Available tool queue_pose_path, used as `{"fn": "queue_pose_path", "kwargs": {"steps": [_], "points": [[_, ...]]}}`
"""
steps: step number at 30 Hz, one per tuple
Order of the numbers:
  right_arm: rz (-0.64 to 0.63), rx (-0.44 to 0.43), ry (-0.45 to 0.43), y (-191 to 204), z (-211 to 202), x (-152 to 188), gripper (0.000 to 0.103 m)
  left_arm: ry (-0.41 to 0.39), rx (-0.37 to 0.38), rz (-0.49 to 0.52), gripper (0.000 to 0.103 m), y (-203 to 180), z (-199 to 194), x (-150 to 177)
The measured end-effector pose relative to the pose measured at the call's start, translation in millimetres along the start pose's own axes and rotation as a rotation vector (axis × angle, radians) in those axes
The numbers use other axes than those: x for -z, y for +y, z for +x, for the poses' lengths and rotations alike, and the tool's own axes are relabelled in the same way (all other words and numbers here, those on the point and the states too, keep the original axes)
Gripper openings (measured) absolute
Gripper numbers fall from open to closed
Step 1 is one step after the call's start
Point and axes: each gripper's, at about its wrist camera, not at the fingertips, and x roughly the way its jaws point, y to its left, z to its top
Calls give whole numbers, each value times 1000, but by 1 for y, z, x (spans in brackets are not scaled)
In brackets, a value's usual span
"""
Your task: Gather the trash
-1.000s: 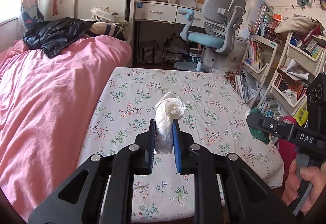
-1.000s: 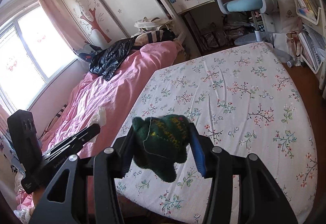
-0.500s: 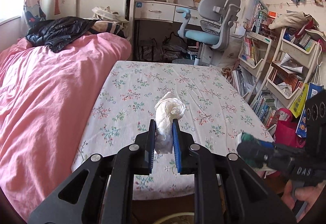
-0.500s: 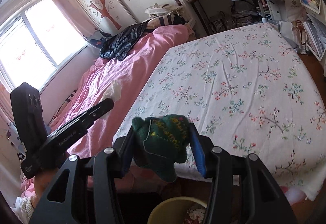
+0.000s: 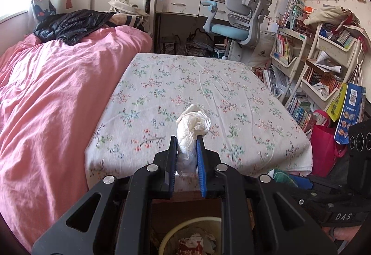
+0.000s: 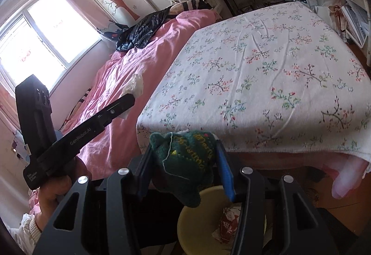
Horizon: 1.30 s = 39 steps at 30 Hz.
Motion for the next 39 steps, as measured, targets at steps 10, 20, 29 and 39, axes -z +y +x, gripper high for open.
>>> {"fn": "queue_pose_path", "kwargs": {"steps": [10, 20, 29, 39], "points": [[18, 44, 181, 4, 14, 57, 56, 59, -7, -30, 15, 1, -19, 39], [88, 160, 133, -17, -2, 64, 66, 277, -35, -59, 16, -4, -18, 102], [-108, 400, -94, 12, -32, 57, 82, 191, -82, -7, 62, -17, -37, 109], [-329, 570, -417, 49, -67, 31, 95, -197, -214, -11, 96, -7, -84, 38]]}}
